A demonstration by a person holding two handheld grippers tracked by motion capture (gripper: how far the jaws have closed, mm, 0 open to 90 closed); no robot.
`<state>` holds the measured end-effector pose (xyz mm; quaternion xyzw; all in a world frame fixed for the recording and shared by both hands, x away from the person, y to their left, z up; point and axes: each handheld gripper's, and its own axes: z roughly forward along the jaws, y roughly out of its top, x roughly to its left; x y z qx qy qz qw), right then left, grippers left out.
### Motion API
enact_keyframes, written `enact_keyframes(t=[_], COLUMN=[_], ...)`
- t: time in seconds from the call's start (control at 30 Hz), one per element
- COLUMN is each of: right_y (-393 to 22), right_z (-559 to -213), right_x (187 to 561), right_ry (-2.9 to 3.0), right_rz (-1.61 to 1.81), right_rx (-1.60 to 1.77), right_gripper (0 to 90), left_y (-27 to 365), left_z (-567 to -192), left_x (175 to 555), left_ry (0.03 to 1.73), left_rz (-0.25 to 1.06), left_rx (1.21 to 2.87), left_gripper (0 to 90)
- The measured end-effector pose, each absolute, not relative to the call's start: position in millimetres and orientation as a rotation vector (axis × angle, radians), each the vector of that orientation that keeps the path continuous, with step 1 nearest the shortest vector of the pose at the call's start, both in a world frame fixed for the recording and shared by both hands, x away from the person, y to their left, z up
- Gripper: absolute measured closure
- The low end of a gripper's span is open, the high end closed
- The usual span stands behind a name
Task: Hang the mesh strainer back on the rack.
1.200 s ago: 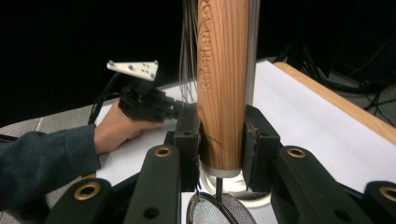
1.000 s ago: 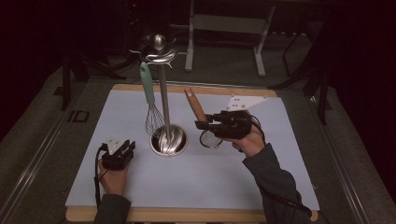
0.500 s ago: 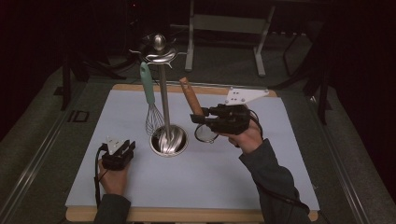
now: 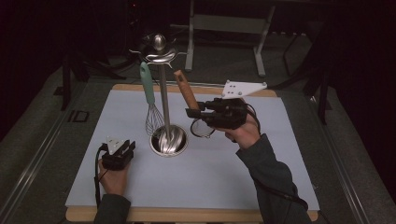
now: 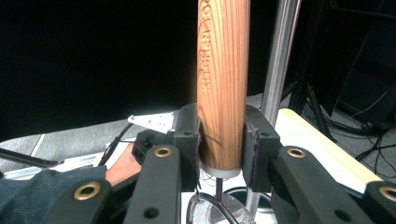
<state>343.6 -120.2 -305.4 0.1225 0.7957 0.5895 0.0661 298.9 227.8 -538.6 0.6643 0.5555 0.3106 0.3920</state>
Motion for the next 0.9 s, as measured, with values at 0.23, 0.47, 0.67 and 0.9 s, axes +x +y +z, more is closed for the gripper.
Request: enact_keyframes(t=[0.23, 0.47, 0.67, 0.9], right_y=[-116, -109, -105, -103], right_z=[-303, -304, -305, -305], right_x=[349, 356, 361, 365], right_ry=[2.401, 2.404, 2.408, 2.412], right_rz=[1.781, 1.780, 1.780, 1.790], right_rx=[0.385, 0.403, 0.423, 0.430], right_gripper=[71.3, 71.3, 71.3, 71.3], left_y=[228, 228, 228, 228], left_z=[-539, -539, -539, -539], left_x=[299, 299, 299, 299], left_ry=[1.414, 1.414, 1.414, 1.416], left_rz=[0.788, 0.783, 0.783, 0.784], left_rx=[1.684, 1.681, 1.681, 1.679], left_gripper=[73.0, 73.0, 73.0, 73.0])
